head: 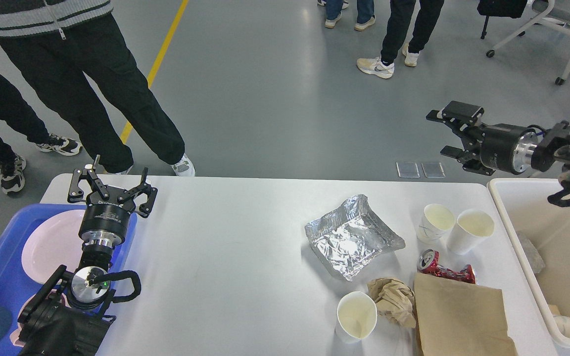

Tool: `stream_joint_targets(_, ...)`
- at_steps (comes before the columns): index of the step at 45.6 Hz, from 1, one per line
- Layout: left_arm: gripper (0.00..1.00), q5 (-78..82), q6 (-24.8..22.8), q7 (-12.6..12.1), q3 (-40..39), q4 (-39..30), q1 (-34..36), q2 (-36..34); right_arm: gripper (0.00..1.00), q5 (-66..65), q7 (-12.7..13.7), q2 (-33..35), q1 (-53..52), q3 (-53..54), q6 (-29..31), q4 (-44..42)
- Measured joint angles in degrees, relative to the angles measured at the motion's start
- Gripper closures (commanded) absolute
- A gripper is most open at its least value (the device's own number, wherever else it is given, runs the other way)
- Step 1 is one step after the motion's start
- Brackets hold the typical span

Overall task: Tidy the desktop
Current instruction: 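Raise the right gripper up and away from the paper bag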

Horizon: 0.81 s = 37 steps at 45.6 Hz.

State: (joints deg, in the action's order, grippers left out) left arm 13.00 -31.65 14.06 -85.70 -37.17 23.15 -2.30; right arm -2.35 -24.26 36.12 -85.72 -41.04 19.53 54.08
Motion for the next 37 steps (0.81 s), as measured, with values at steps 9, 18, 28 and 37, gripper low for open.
stream_joint_targets(9,0.04,-0.01,0.0,0.0,0.0,0.0,0.01,-0.04,0.0,1.59,0.25,-6.09,-15.36,-16.28,19.7,1.89)
stream_joint_targets(18,0.04,0.0,0.0,0.0,0.0,0.0,0.03,-0.04,0.0,1.97,0.73,-16.5,-28.14,-29.15,30.55,8.66)
stream_joint_targets(28,0.04,0.0,0.0,0.0,0.0,0.01,0.03,-0.08,0.0,5.36,15.04,-22.39,-41.15,-31.09,30.73,20.06)
stream_joint_targets(37,0.04,0.02,0.0,0.0,0.02,0.01,-0.01,-0.08,0.0,8.63,34.8,-22.97,-50.54,-30.42,29.49,29.44)
